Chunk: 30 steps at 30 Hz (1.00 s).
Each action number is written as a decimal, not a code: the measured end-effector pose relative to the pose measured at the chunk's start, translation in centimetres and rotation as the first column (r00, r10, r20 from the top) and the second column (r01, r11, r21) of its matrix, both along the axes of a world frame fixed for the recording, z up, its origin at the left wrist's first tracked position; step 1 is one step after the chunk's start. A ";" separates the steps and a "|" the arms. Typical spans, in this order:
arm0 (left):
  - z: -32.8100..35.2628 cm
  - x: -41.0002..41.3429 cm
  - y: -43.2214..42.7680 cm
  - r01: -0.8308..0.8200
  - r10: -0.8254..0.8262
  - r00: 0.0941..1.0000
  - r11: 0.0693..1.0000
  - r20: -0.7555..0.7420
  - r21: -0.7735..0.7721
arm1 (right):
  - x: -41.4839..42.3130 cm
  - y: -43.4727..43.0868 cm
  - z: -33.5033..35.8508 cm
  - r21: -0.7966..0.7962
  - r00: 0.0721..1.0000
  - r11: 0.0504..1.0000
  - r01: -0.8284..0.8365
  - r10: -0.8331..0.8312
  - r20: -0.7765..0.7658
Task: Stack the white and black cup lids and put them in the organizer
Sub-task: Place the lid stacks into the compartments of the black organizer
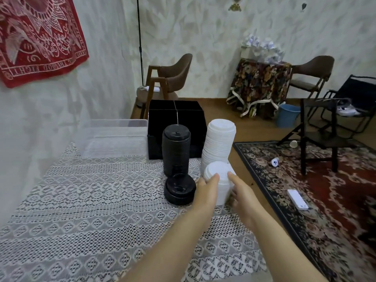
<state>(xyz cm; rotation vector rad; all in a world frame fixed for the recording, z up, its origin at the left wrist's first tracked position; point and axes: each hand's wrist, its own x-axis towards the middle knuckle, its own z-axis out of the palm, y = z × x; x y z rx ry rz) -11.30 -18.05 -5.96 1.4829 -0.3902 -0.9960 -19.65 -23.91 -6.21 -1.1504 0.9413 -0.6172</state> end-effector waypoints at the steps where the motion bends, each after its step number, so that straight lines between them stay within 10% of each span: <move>1: -0.3 0.2 -0.5 -0.010 0.010 1.000 1.000 -0.018 0.002 | 0.0 -0.1 -0.1 0.014 1.000 1.000 0.002 -0.002 0.003; 30: 6.0 3.4 0.3 0.009 0.005 0.963 0.999 -0.270 0.050 | 2.3 0.6 7.3 0.198 0.984 0.966 0.167 -0.174 0.020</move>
